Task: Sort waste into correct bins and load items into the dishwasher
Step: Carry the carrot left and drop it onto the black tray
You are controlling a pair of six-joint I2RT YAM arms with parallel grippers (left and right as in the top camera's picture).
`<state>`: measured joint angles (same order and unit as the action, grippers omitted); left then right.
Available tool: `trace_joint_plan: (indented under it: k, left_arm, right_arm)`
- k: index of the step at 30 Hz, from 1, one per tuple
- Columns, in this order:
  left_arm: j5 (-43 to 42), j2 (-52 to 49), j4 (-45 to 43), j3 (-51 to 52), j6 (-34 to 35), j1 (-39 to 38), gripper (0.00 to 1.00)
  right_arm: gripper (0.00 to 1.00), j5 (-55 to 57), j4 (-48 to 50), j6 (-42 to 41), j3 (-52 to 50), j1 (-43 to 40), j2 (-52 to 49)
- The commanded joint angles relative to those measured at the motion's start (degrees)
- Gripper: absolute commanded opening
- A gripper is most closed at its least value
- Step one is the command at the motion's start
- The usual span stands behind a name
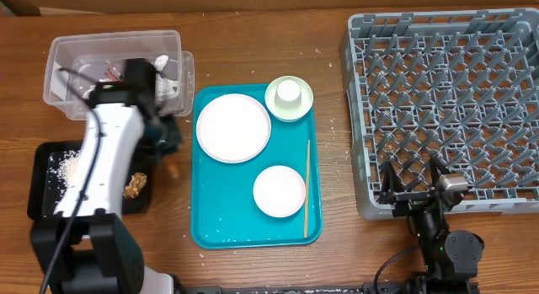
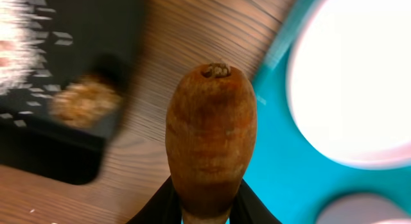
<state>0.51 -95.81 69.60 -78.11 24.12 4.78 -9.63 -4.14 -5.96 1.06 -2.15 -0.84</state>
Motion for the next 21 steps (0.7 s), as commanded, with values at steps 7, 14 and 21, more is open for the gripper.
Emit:
trace_joint_plan:
  k: [7, 14, 21]
  left_arm:
    - [2.9, -0.1, -6.0, -0.3, 1.7, 15.2, 0.23]
    - [7.0, -0.2, -7.8, 0.5, 1.7, 21.3, 0.24]
    - [13.5, -0.2, -15.6, 2.8, 0.2, 22.4, 0.27]
  right_arm:
    - [1.00, 0.1, 0.2, 0.0, -0.6, 0.3, 0.7]
    - [1.00, 0.1, 0.2, 0.0, -0.6, 0.3, 0.7]
    - [1.00, 0.1, 0.2, 0.0, -0.6, 0.3, 0.7]
